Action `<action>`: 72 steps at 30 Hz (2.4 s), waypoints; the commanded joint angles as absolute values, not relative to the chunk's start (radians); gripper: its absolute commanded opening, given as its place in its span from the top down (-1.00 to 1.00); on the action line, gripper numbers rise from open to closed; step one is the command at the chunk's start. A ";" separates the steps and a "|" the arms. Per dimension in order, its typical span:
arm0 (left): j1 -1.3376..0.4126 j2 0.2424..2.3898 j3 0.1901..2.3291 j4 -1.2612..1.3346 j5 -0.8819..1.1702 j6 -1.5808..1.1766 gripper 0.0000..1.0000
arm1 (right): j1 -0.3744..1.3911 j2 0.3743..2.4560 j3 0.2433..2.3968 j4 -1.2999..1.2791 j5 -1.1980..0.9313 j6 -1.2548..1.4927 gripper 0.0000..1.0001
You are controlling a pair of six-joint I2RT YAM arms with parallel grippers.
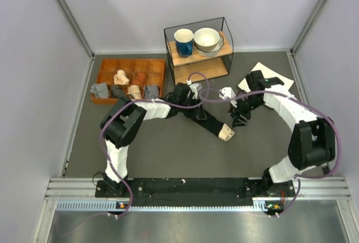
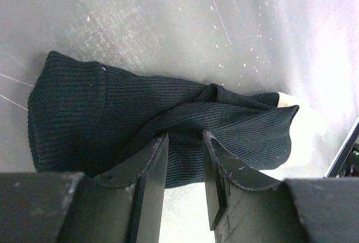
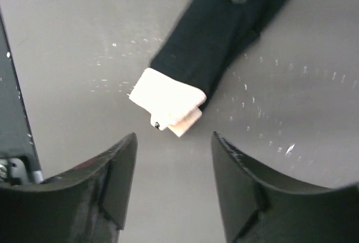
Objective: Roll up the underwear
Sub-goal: Roll the underwear to the center of the board.
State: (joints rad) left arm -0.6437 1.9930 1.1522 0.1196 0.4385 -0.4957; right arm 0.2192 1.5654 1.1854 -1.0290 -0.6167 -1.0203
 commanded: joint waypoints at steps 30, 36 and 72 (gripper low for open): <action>-0.630 2.026 1.212 0.040 0.511 -0.426 0.23 | 0.362 1.549 0.827 -0.813 -0.503 -1.939 -0.33; -0.629 1.979 1.197 0.055 0.494 -0.423 0.16 | 0.387 1.591 0.819 -0.761 -0.453 -1.872 0.13; -0.876 0.785 0.135 0.652 0.325 -0.117 -0.27 | 0.479 2.066 1.321 -1.433 -0.637 -1.215 0.92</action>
